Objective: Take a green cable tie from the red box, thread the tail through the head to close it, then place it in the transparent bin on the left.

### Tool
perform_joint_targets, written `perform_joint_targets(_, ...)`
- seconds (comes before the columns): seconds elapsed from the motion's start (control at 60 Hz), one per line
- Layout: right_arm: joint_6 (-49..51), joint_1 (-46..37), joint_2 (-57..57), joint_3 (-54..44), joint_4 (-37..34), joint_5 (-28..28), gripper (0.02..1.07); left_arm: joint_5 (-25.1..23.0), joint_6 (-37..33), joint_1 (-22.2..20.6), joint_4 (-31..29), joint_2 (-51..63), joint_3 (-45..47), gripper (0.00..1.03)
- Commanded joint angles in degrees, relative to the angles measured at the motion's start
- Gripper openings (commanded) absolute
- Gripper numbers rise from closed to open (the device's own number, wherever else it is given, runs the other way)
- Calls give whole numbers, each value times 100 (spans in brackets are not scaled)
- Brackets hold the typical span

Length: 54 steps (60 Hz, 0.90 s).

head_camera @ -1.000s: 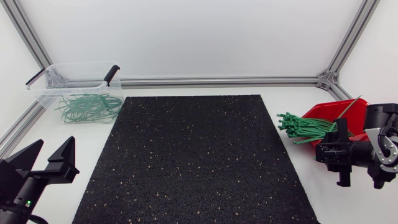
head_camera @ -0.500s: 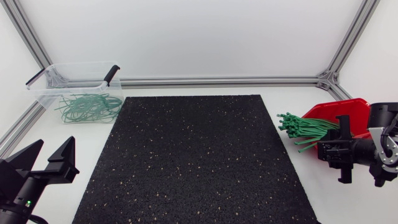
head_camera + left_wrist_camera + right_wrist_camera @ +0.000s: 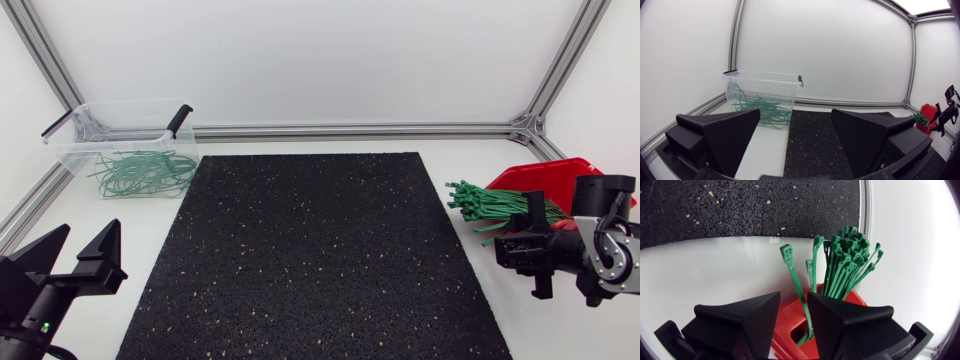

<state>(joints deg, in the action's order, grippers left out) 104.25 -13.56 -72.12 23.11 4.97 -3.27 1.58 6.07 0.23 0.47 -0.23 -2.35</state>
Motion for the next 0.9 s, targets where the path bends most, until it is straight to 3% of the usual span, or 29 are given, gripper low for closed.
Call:
perform_joint_targets(0.0,166,47,-118,-149,83,46,44,35,123,-41,-91,-30,226,99)
perform_joint_targets(0.067,166,73,-127,-149,92,72,42,44,123,-41,-91,-30,226,99)
perform_joint_targets(0.267,166,187,-127,-176,162,107,21,44,123,-41,-91,-21,226,99)
perform_joint_targets(0.4,184,214,-312,-220,505,177,20,44,132,-41,-91,-21,226,99)
perform_joint_targets(0.5,219,214,-461,-246,689,221,13,44,123,-41,-100,-30,226,99)
perform_joint_targets(0.617,219,214,-461,-255,689,230,8,44,123,-49,-100,-21,226,99)
perform_joint_targets(0.883,236,266,49,-307,470,230,8,35,132,-58,-100,-12,226,99)
